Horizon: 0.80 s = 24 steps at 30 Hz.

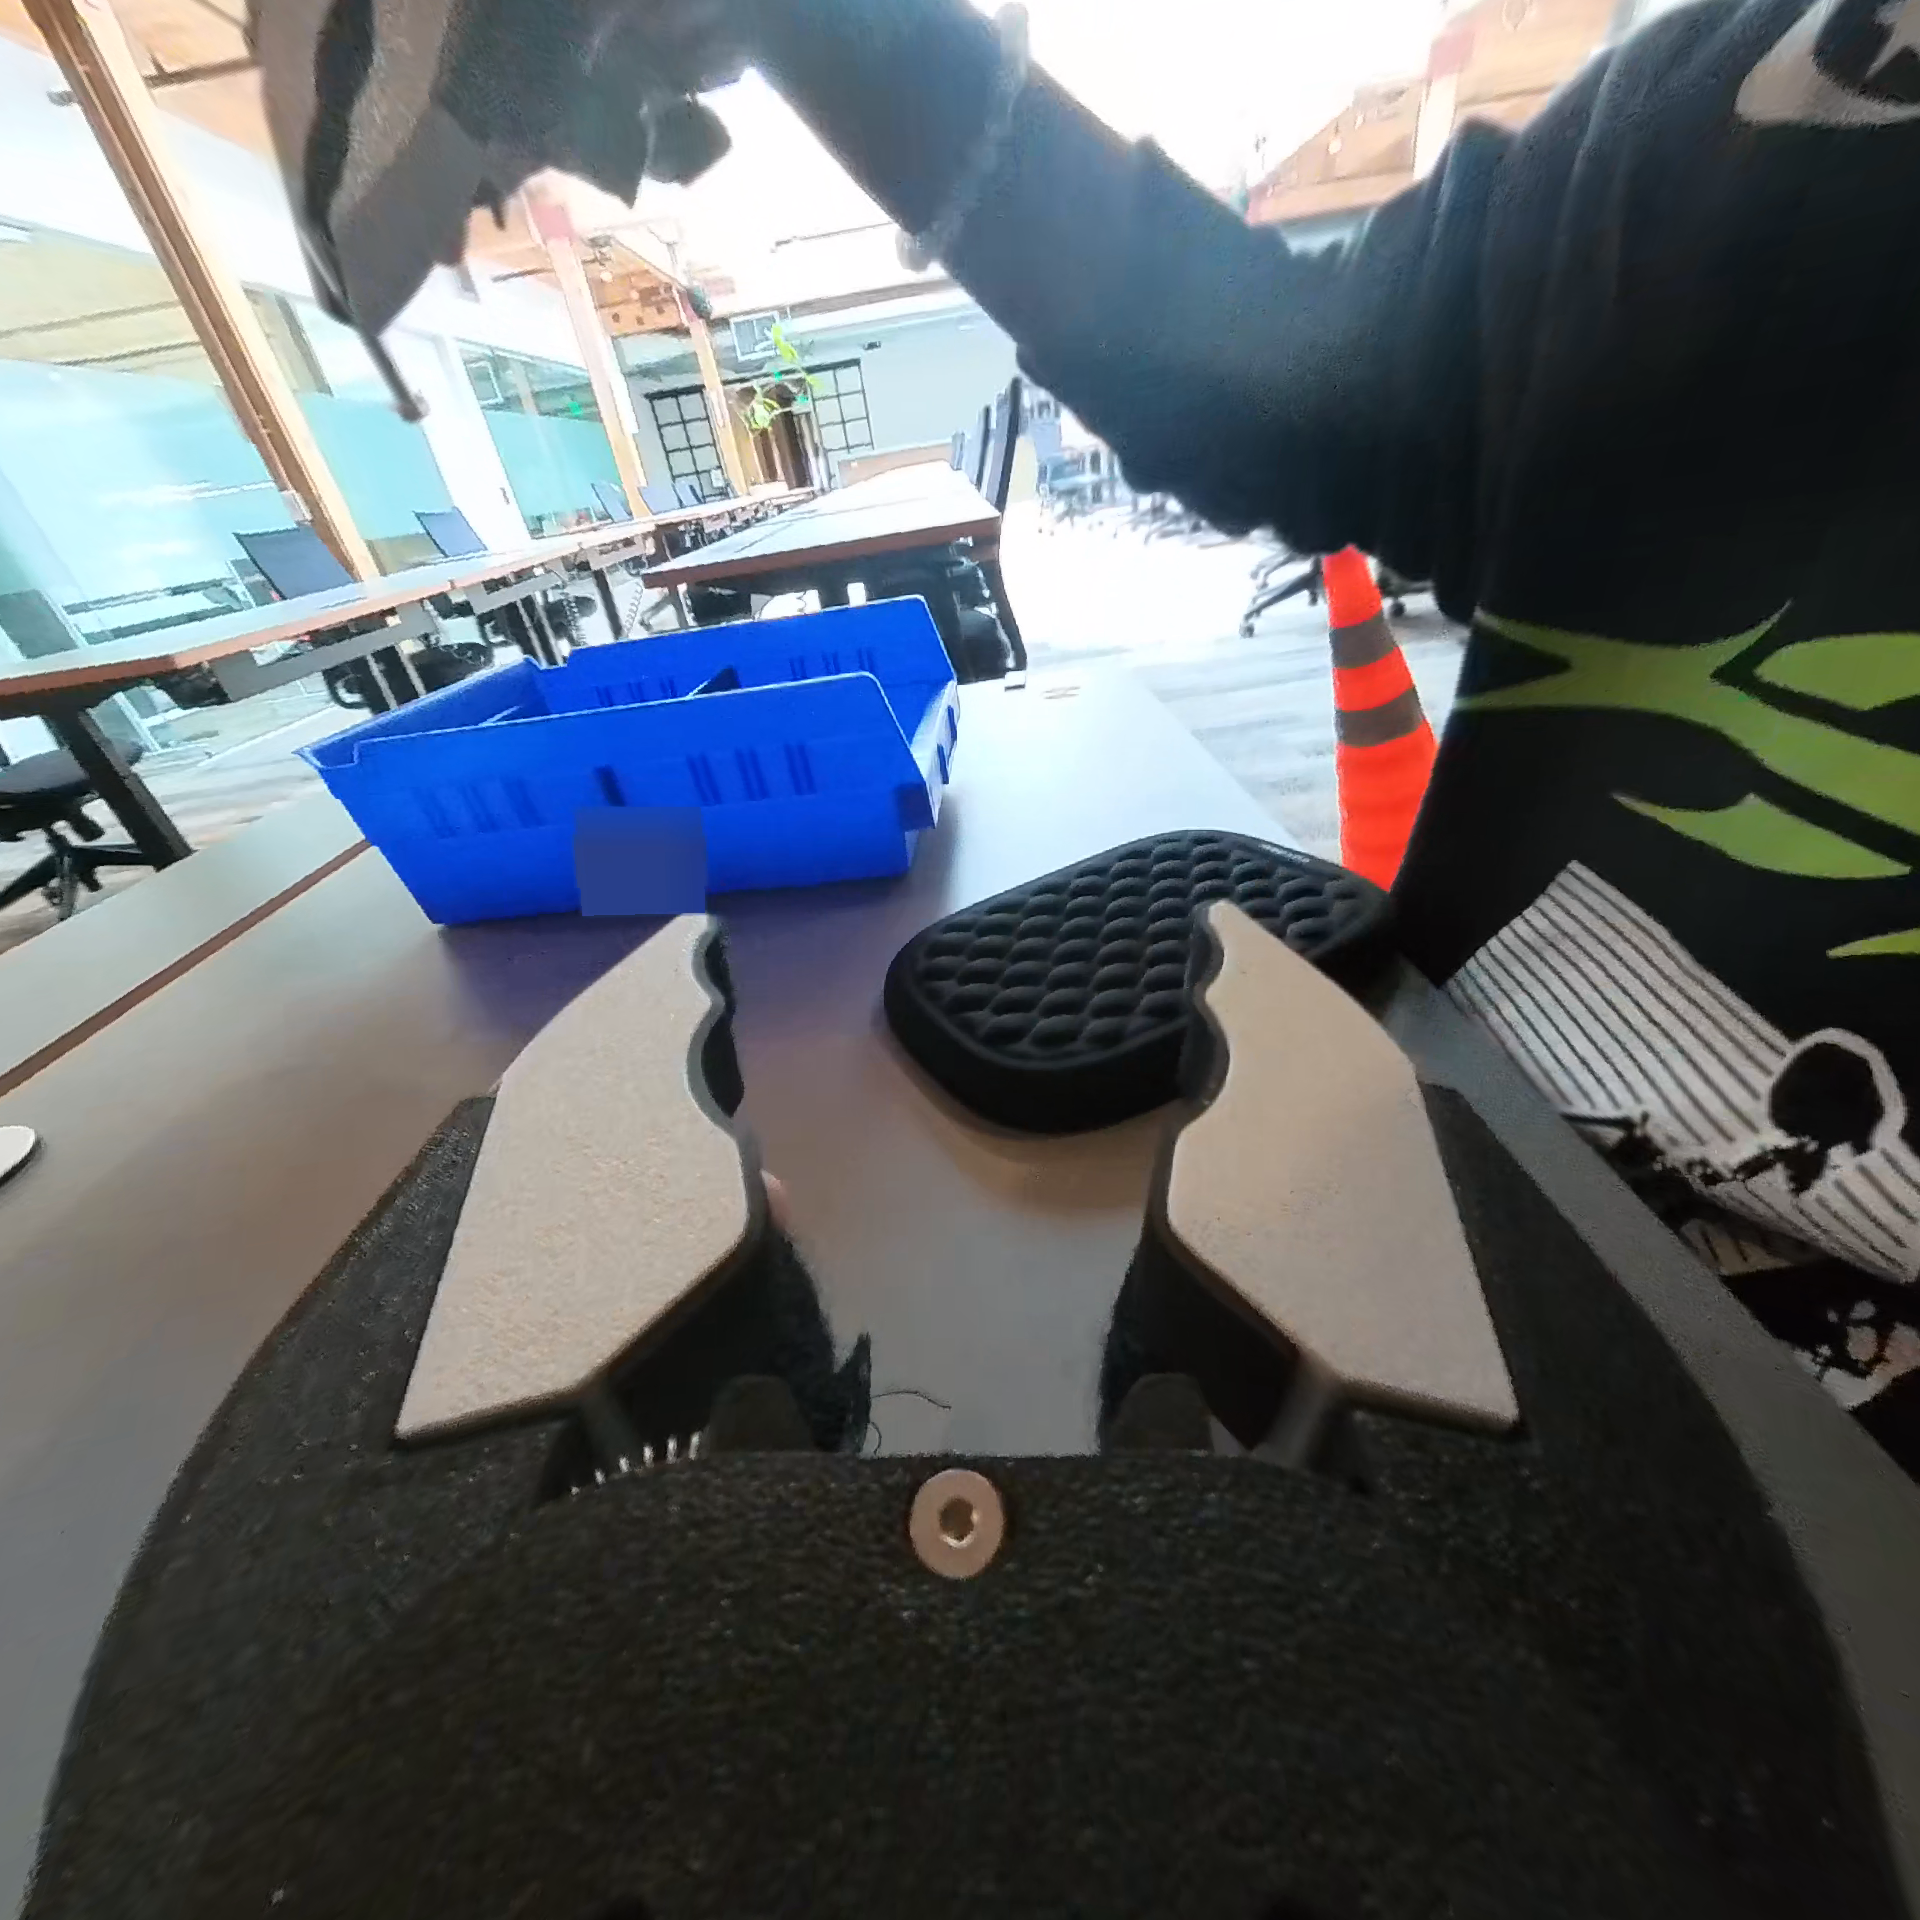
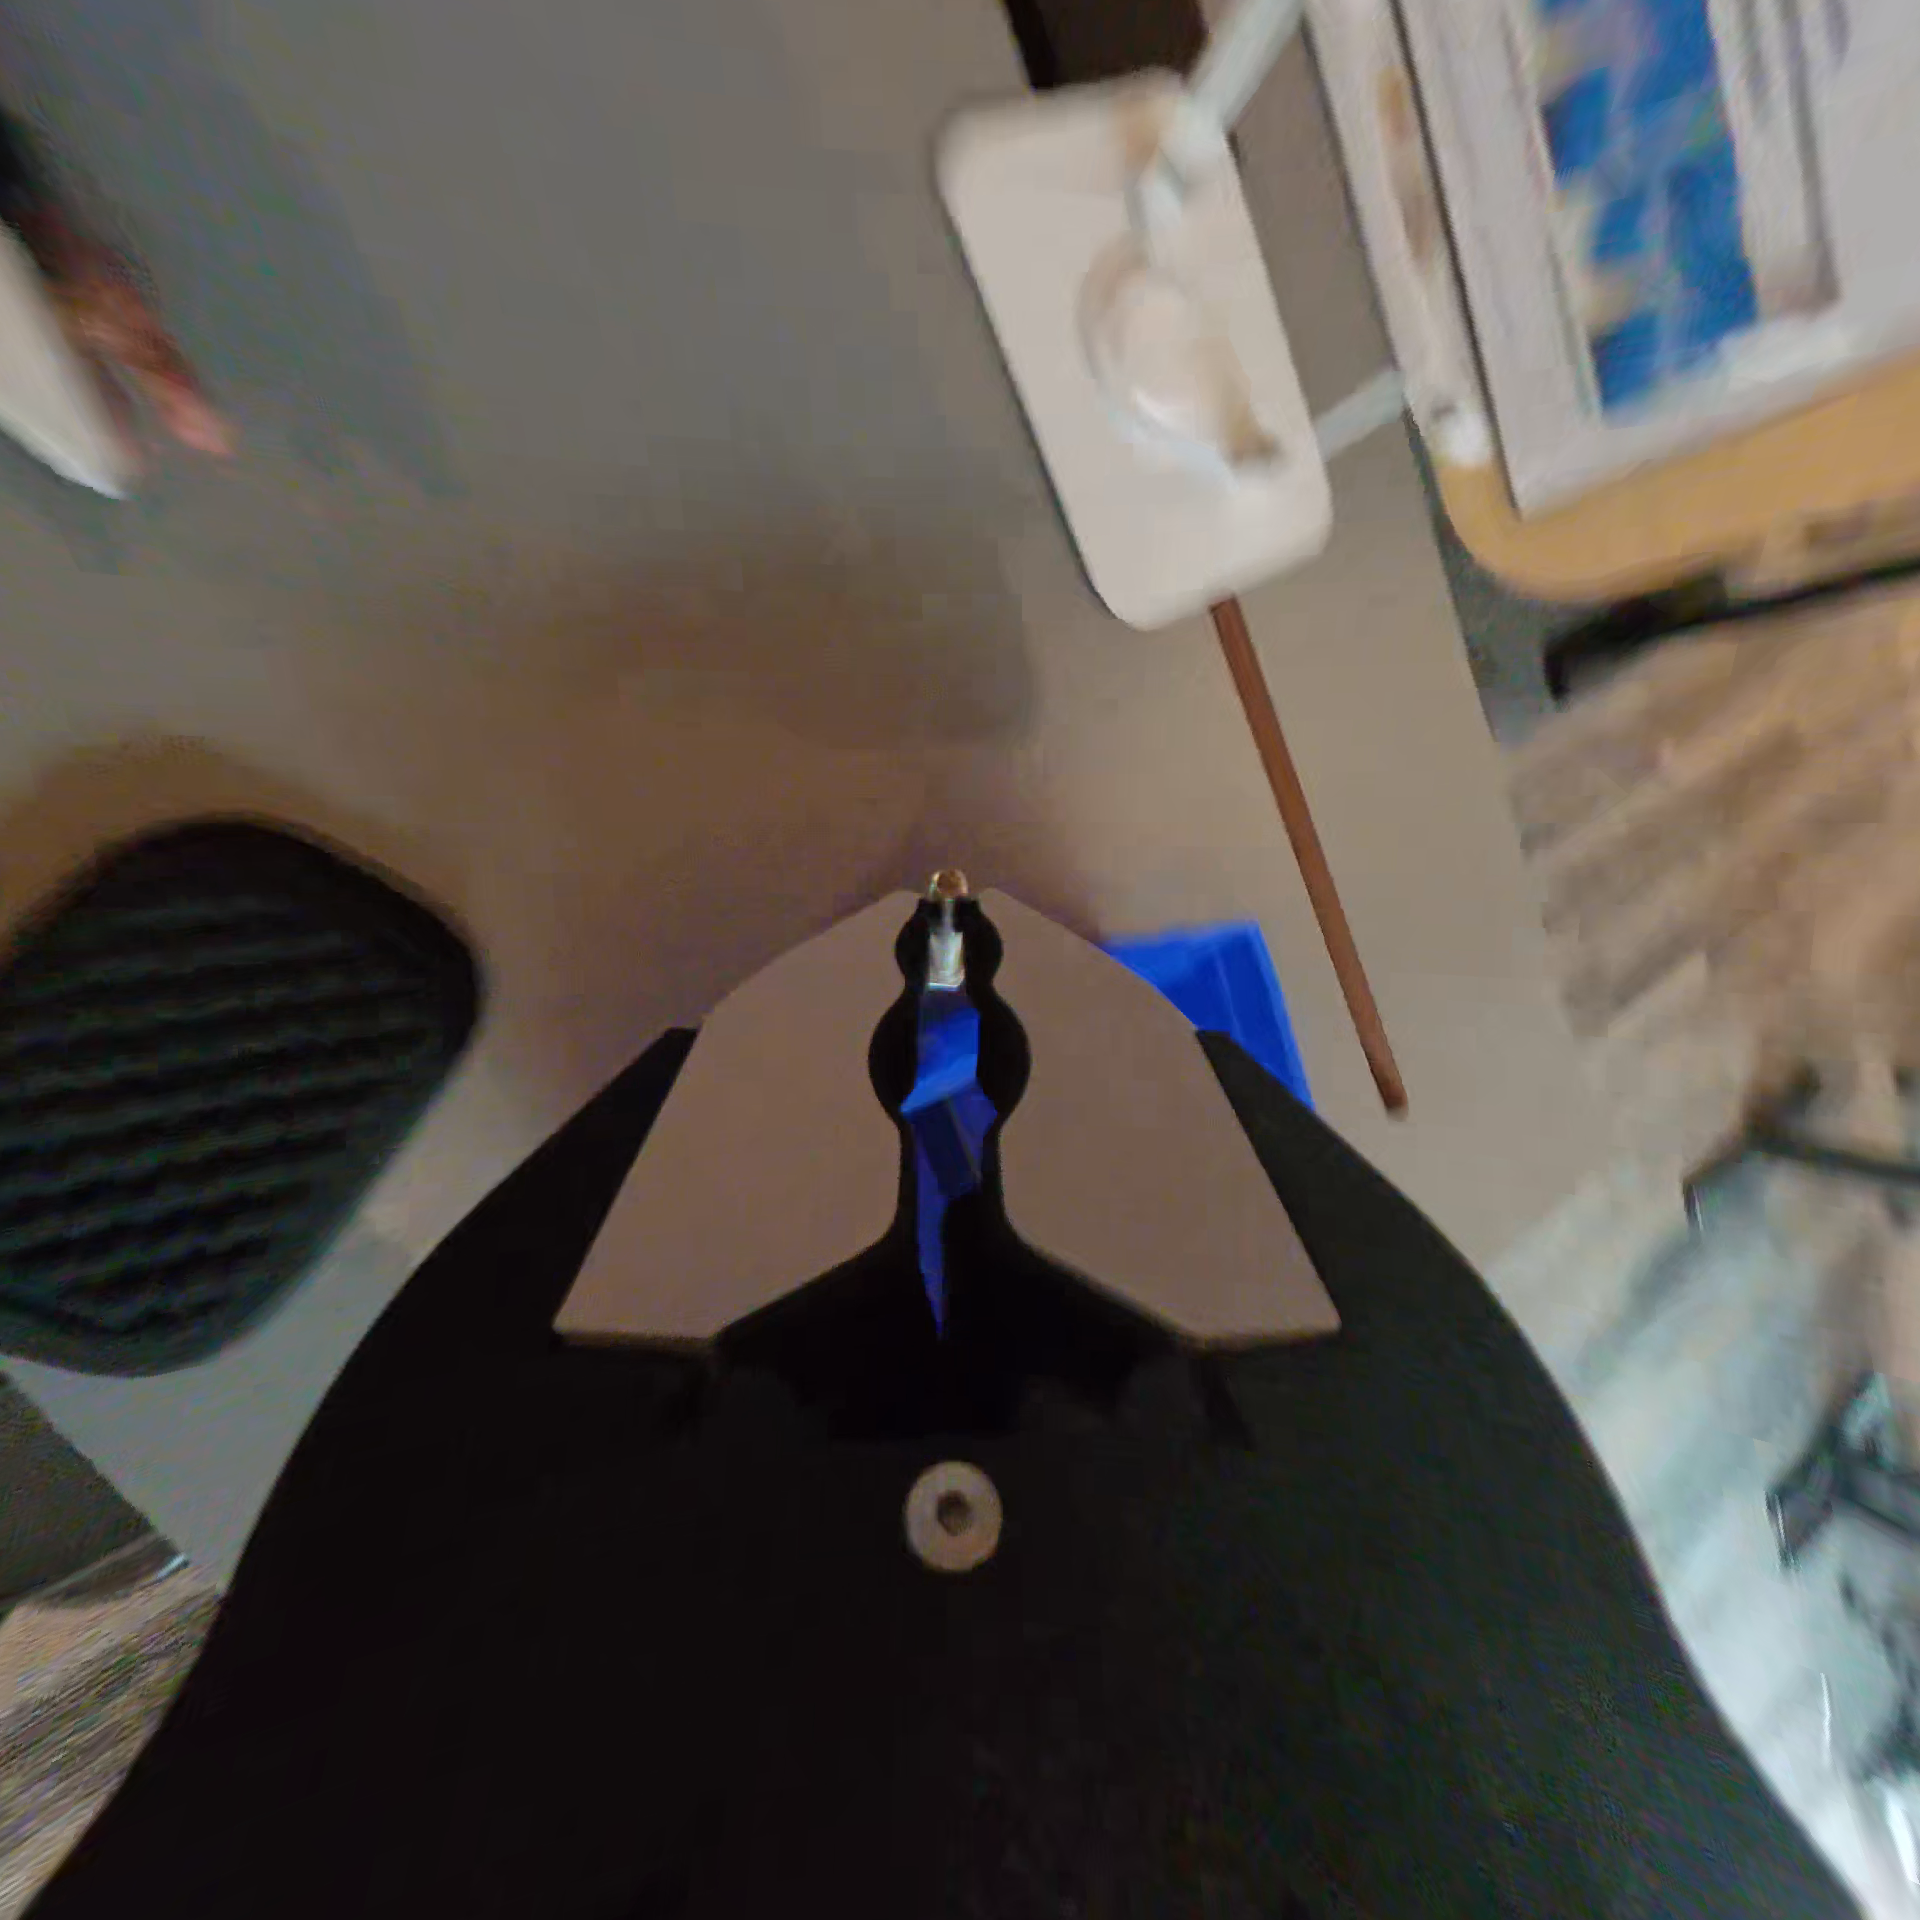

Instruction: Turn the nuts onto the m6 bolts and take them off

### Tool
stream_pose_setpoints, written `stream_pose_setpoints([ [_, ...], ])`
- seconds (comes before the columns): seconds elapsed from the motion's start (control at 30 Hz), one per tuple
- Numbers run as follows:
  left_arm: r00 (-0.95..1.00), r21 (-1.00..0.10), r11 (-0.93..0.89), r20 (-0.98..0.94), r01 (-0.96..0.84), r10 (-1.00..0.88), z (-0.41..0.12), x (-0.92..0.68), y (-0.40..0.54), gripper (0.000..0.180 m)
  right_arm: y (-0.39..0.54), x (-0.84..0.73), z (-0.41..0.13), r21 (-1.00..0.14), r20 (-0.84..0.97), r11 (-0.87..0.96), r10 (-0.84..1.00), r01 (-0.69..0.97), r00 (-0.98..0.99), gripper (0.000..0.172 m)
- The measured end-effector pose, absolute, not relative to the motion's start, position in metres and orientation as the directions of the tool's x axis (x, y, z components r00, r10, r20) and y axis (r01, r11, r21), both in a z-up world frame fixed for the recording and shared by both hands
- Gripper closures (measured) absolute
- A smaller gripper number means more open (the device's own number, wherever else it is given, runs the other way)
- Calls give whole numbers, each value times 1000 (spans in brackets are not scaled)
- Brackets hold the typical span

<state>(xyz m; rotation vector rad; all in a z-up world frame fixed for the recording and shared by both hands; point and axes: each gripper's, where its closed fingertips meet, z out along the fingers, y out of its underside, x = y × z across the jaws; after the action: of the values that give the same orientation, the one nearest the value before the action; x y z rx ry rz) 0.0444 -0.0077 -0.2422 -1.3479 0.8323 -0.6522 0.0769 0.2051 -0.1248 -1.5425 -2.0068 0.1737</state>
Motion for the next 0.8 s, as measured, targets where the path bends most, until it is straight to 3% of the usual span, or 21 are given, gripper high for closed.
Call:
stream_pose_setpoints([
  [0.33,594,-990,121,-141,-74,-792,-248,38,-1,100,357,184,-227,-149,277,-150,943,977,187,166],
  [0.57,609,-992,119,-125,-50,-783,-245,33,1,100,398,207,-297,0,250,-261,935,965,252,166],
  [0.8,599,-992,114,-118,-45,-792,-245,34,0,100,417,221,-329,91,269,-317,920,944,284,166],
])
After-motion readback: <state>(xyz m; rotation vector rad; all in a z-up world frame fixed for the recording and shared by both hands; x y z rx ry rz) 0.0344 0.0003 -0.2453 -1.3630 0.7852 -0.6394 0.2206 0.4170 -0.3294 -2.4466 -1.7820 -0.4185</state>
